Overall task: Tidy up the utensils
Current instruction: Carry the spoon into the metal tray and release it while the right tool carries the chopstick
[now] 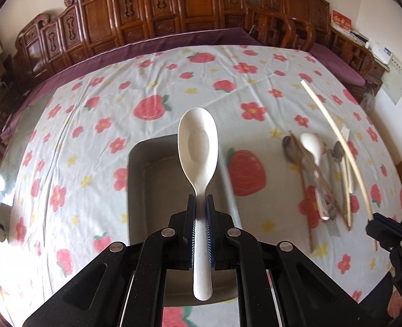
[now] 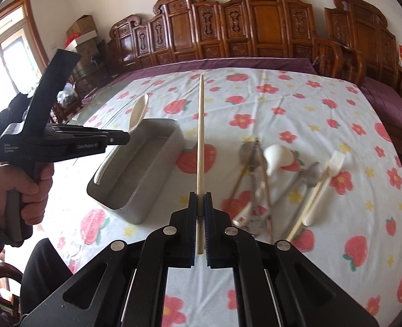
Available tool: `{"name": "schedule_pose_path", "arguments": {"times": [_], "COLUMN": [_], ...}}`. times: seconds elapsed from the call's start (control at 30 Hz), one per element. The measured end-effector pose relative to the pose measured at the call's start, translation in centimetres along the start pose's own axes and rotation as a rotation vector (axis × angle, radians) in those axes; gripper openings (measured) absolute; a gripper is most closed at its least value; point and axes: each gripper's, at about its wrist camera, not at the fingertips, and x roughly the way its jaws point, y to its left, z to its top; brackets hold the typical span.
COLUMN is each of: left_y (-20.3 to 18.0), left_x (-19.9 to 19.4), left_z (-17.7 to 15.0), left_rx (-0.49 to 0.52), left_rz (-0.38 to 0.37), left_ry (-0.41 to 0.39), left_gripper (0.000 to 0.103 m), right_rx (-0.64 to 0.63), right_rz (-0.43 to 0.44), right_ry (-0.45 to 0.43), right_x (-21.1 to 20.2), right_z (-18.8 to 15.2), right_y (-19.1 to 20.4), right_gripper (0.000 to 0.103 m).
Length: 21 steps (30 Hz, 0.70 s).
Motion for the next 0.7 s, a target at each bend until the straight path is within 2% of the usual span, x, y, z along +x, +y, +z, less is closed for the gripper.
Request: {"name": "schedule_pose_path", "arguments": {"times": [0.13, 0.33, 0.37, 0.43, 0.5, 0.7], "left_y": [2.0, 3.0, 3.2, 3.5, 3.8, 5.4], "left_x": [0.9, 1.7, 1.8, 1.5, 0.9, -1.2], "left_z": [-0.6, -1.0, -1.0, -1.2, -1.5, -2.3], "left_rx": [-0.031, -0.05, -0.055, -0.061, -0.051, -0.062], "left_rz": [0.002, 0.005, 0.012, 0.015, 0.016, -0.013], "left_ry": [0.023, 0.028, 0.028, 0.016, -0.006, -0.041], "left_gripper": [0.006, 0.007, 0.009, 0.02, 0.025, 0.028], "right_rx": [-0.004, -0.003, 0.003, 0.01, 0.006, 0.019], "right_rz": [0.015, 0.026, 0.03, 0.037, 0.037, 0.063], "right_ry": [0.008, 0.021, 0.023, 0.028, 0.033, 0.06], "right_x": [0.8, 1.7, 1.9, 2.3, 2.9, 5.4], "right_z": [0.1, 0.2, 0.2, 0.4, 0.5, 1.1], "right_y": [1.6, 3.4, 3.6, 4.0, 4.6, 6.5], "right_gripper": [0.006, 0.006, 0.006, 0.006, 0.006, 0.006]}}
